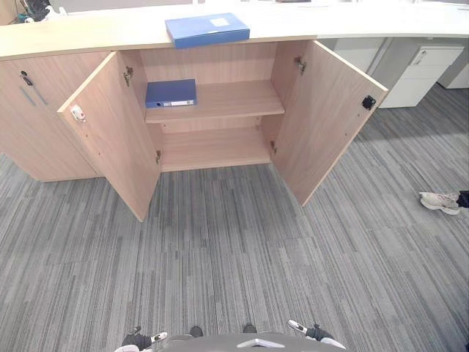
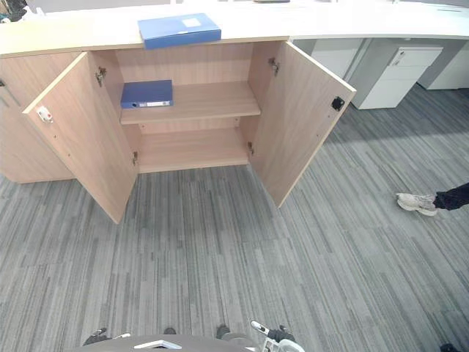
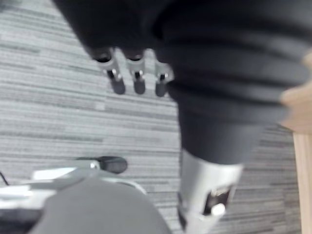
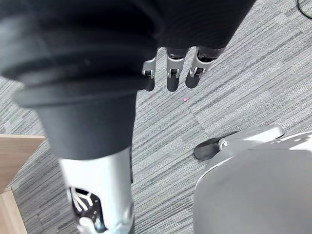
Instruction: Walk over to the cabinet, pick up the folder, carry it to the office cabinet, place the folder inside the office cabinet, then close the office cabinet door
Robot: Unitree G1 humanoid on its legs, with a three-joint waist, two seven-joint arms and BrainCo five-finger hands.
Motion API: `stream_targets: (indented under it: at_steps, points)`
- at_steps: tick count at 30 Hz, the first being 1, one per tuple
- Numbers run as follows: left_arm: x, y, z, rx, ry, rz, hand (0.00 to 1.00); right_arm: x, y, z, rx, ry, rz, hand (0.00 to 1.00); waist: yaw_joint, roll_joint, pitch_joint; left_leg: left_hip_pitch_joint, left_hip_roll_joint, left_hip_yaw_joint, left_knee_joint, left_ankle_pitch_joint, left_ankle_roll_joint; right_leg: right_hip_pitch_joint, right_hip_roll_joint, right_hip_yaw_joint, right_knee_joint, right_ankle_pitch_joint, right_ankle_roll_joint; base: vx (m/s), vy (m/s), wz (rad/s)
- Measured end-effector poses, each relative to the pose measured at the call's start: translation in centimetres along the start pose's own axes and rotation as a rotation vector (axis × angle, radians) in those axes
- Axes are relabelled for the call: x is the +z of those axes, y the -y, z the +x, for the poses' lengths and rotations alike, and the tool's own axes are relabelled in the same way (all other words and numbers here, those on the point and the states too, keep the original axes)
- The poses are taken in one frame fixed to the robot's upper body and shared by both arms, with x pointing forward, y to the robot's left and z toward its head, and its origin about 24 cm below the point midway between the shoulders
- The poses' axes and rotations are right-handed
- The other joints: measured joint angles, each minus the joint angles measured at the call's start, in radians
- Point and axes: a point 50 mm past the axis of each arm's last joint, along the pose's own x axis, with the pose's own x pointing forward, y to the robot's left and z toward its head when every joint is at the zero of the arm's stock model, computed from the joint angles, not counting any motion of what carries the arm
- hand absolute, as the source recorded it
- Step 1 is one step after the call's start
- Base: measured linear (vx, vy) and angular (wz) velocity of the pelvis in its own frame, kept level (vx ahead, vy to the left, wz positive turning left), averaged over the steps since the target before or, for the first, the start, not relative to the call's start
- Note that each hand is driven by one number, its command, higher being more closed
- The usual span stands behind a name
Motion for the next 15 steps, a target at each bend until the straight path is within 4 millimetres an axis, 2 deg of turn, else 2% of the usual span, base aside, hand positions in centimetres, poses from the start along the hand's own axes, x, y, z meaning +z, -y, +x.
stream_targets:
  at_steps: [7,15]
  points:
    - [-0.09,0.04,0.00,-0.005,-0.003,0.018,0.00,0.01,-0.02,0.02,0.002,-0.007,-0.008,0.00,0.001,-0.001,0.001,-0.008,-0.002,0.001,-0.018,0.014,0.007,-0.001,0.000,-0.010,-0.027,0.010,0.008,-0.06,-0.022,0.01]
    - [0.03,-0.02,0.02,-0.005,0.000,0.024,0.00,0.01,-0.09,0.05,0.003,-0.013,-0.010,0.00,0.001,-0.006,0.003,-0.014,-0.002,0.008,-0.019,0.009,0.003,-0.001,0.001,-0.005,-0.044,0.022,0.001,0.00,-0.004,-0.02]
